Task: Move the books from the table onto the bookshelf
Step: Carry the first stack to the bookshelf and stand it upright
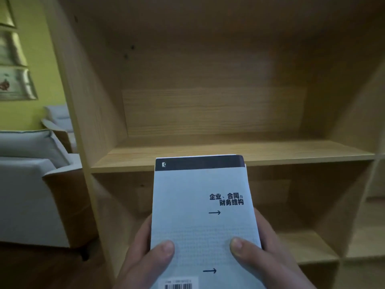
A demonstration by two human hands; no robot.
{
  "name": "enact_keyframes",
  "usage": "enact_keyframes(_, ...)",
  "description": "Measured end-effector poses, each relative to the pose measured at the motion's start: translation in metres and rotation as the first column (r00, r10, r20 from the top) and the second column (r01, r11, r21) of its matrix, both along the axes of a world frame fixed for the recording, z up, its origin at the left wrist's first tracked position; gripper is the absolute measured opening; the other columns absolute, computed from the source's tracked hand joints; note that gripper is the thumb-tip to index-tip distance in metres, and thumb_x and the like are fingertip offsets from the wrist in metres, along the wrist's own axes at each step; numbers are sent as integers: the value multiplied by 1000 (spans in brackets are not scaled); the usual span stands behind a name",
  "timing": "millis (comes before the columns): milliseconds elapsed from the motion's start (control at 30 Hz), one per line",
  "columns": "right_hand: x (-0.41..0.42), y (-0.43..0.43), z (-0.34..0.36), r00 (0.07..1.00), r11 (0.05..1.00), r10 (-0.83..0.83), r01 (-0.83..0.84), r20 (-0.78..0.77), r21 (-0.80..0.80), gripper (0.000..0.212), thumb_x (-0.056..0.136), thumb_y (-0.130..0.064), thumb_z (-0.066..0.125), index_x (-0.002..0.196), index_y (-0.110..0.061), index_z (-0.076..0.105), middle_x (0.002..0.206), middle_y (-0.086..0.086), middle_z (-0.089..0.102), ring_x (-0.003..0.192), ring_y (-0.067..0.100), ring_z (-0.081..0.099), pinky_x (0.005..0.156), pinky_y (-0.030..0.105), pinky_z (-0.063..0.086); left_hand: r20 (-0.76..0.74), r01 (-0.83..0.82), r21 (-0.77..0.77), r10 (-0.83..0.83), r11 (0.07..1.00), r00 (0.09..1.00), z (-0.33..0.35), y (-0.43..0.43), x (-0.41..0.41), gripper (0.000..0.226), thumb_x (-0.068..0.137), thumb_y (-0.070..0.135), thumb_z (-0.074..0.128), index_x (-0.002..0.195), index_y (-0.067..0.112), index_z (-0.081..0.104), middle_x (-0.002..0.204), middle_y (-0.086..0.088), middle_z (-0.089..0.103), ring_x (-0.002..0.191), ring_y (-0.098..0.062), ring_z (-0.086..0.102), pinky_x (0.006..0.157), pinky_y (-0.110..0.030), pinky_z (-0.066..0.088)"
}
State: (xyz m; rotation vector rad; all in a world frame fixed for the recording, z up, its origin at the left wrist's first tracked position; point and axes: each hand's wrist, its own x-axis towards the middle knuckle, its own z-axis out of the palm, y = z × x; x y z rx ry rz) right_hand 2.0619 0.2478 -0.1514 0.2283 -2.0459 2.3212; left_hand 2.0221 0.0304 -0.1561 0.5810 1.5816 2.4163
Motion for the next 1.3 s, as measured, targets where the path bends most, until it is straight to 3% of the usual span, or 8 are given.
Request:
enact_keyframes(100,6,-3,-4,995,999,-44,46,-89,13,115,42,-48,97,144,-31,47,121,13,76,108,37,75,94,57,57,-67,-87,-67,83,994,994,1,1,-5,54,68,1,76,119,-9,60,70,-12,78,59,-20,76,44,-23,56)
enact_keyframes(233,1,-7,4,973,997,-75,73,-217,-18,105,47,-36,91,142,-26,48,120,18,75,105,43,74,92,64,57,-236,-74,-107,47,991,971,12,-6,-16,61,50,7,83,106,5,60,70,-10,78,60,-21,77,46,-24,57)
enact_keyframes(400,-26,-17,40,930,989,-146,147,-338,-24,102,50,-37,89,143,-25,49,122,15,74,104,40,75,87,61,60,-318,168,6,-157,986,935,53,-19,-44,89,49,27,96,128,10,59,116,-29,71,97,-47,73,68,-48,63)
enact_keyframes(600,-77,-27,100,854,973,-193,228,-484,15,109,53,-40,88,149,-27,39,121,8,73,100,31,77,76,44,65,-391,144,-25,-142,989,909,116,-21,-115,73,60,17,77,129,7,53,114,-27,71,91,-43,74,66,-46,64)
enact_keyframes(833,-147,-41,121,777,913,-302,403,-552,68,108,53,-44,85,148,-40,34,121,-2,69,100,13,76,70,27,64,-226,139,-151,-171,979,959,150,-29,-195,110,36,34,100,133,14,53,119,-21,73,101,-41,72,79,-50,63)
enact_keyframes(1100,-212,-44,102,769,866,-351,483,-534,127,96,77,-12,88,147,-47,32,137,-7,60,115,12,68,93,40,62,5,76,-168,-76,983,997,142,-21,-244,62,73,21,77,131,9,59,106,-19,77,99,-41,71,85,-54,57)
enact_keyframes(1200,-221,-50,101,783,853,-365,498,-503,157,100,66,-34,92,126,-75,24,138,-10,54,118,14,65,96,46,61,-23,2,-276,-8,961,1000,146,-27,-250,68,70,25,76,134,13,56,111,-14,75,108,-36,67,99,-55,51)
enact_keyframes(1300,-225,-52,98,818,823,-354,503,-453,265,128,43,-61,93,140,-76,10,150,-12,39,133,22,52,99,58,56,-195,-222,-454,147,863,970,144,-29,-246,88,67,44,78,146,23,45,131,-8,62,115,-29,60,102,-51,48)
